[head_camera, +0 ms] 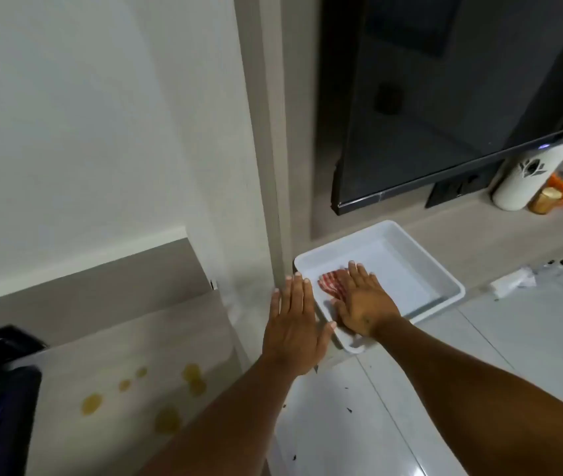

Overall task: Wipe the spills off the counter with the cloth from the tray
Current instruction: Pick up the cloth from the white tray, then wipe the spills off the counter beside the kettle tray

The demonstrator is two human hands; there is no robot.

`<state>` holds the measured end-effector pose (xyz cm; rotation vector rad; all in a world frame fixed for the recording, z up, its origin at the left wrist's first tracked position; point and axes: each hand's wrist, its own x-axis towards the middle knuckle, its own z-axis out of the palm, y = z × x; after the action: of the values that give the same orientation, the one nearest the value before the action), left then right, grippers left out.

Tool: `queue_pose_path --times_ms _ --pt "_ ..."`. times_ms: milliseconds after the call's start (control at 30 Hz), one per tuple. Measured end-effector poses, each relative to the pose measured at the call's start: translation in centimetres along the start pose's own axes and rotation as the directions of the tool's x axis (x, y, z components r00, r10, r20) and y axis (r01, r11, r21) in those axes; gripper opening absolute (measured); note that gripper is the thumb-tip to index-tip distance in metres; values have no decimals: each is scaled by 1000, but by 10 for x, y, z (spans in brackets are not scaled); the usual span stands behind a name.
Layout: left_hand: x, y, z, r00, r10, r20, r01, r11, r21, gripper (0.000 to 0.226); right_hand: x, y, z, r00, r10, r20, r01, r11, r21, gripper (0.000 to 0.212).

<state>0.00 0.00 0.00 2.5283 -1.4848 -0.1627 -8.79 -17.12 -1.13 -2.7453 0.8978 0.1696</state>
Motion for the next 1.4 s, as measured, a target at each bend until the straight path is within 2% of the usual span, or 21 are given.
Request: queue_pose_path --times_ms 300,433,600,733,833,900,1033,1167,1300,1400 --pt "28 -11 28 998 -17 61 15 999 37 93 37 -4 38 993 45 107 -54 995 85 65" --pt "32 -11 37 998 -17 63 16 1000 8 94 42 -8 42 997 79 25 -81 988 134 67" --pt "17 -23 31 999 20 48 -20 1000 -6 93 34 -15 27 980 197 -31 -174 918 356 72" --pt "-3 -35 13 999 30 43 -31 1000 6 92 3 -40 12 967 164 -197 -96 943 317 77" --pt "-22 -39 -7 999 38 19 -39 998 45 88 -32 -74 3 950 113 -292 1 931 365 72" --pt "-45 -44 -20 999 45 6 -45 997 58 86 -62 -103 3 943 58 -328 72 926 370 71" --pt "-114 -68 -43 999 33 -20 -32 996 86 83 -122 -164 16 951 12 -308 113 916 384 95" --pt "-194 -106 -65 999 10 -38 -7 998 63 85 -182 -214 38 963 -9 -270 119 912 392 96" --pt "-303 -146 -54 996 -89 25 88 995 51 88 -251 -251 79 985 19 -170 53 912 407 106" --pt "-374 -177 -31 978 -183 101 178 982 63 92 -287 -273 105 987 103 -125 -38 899 436 102"
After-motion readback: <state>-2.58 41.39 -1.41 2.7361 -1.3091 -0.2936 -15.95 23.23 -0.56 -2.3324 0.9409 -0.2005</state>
